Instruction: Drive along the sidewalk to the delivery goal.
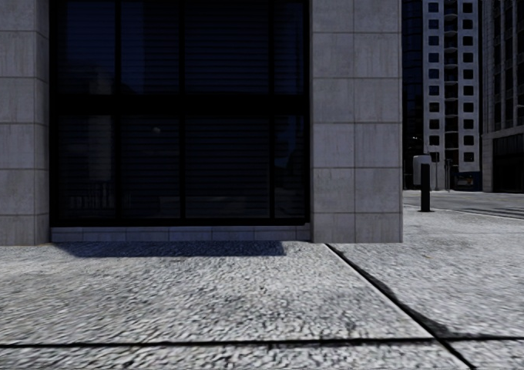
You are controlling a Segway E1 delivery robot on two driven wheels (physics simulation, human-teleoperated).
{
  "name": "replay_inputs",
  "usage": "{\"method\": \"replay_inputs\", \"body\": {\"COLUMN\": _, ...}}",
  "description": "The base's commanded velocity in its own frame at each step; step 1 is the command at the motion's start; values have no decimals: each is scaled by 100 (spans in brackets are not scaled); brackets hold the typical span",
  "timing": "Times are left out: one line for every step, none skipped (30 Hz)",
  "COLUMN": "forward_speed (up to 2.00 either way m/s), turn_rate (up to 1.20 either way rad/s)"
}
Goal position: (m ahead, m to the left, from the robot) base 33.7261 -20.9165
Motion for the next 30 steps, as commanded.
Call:
{"method": "replay_inputs", "body": {"forward_speed": 154, "turn_rate": 0}}
{"method": "replay_inputs", "body": {"forward_speed": 154, "turn_rate": 0}}
{"method": "replay_inputs", "body": {"forward_speed": 154, "turn_rate": 0}}
{"method": "replay_inputs", "body": {"forward_speed": 151, "turn_rate": 0}}
{"method": "replay_inputs", "body": {"forward_speed": 151, "turn_rate": 0}}
{"method": "replay_inputs", "body": {"forward_speed": 141, "turn_rate": 0}}
{"method": "replay_inputs", "body": {"forward_speed": 133, "turn_rate": -2}}
{"method": "replay_inputs", "body": {"forward_speed": 130, "turn_rate": -31}}
{"method": "replay_inputs", "body": {"forward_speed": 129, "turn_rate": -49}}
{"method": "replay_inputs", "body": {"forward_speed": 128, "turn_rate": -52}}
{"method": "replay_inputs", "body": {"forward_speed": 128, "turn_rate": -53}}
{"method": "replay_inputs", "body": {"forward_speed": 128, "turn_rate": -53}}
{"method": "replay_inputs", "body": {"forward_speed": 128, "turn_rate": -53}}
{"method": "replay_inputs", "body": {"forward_speed": 128, "turn_rate": -53}}
{"method": "replay_inputs", "body": {"forward_speed": 128, "turn_rate": -53}}
{"method": "replay_inputs", "body": {"forward_speed": 127, "turn_rate": -53}}
{"method": "replay_inputs", "body": {"forward_speed": 127, "turn_rate": -53}}
{"method": "replay_inputs", "body": {"forward_speed": 126, "turn_rate": -53}}
{"method": "replay_inputs", "body": {"forward_speed": 124, "turn_rate": -54}}
{"method": "replay_inputs", "body": {"forward_speed": 124, "turn_rate": -54}}
{"method": "replay_inputs", "body": {"forward_speed": 124, "turn_rate": -55}}
{"method": "replay_inputs", "body": {"forward_speed": 124, "turn_rate": -55}}
{"method": "replay_inputs", "body": {"forward_speed": 124, "turn_rate": -55}}
{"method": "replay_inputs", "body": {"forward_speed": 124, "turn_rate": -55}}
{"method": "replay_inputs", "body": {"forward_speed": 124, "turn_rate": -55}}
{"method": "replay_inputs", "body": {"forward_speed": 124, "turn_rate": -55}}
{"method": "replay_inputs", "body": {"forward_speed": 124, "turn_rate": -55}}
{"method": "replay_inputs", "body": {"forward_speed": 124, "turn_rate": -55}}
{"method": "replay_inputs", "body": {"forward_speed": 124, "turn_rate": -55}}
{"method": "replay_inputs", "body": {"forward_speed": 124, "turn_rate": -55}}
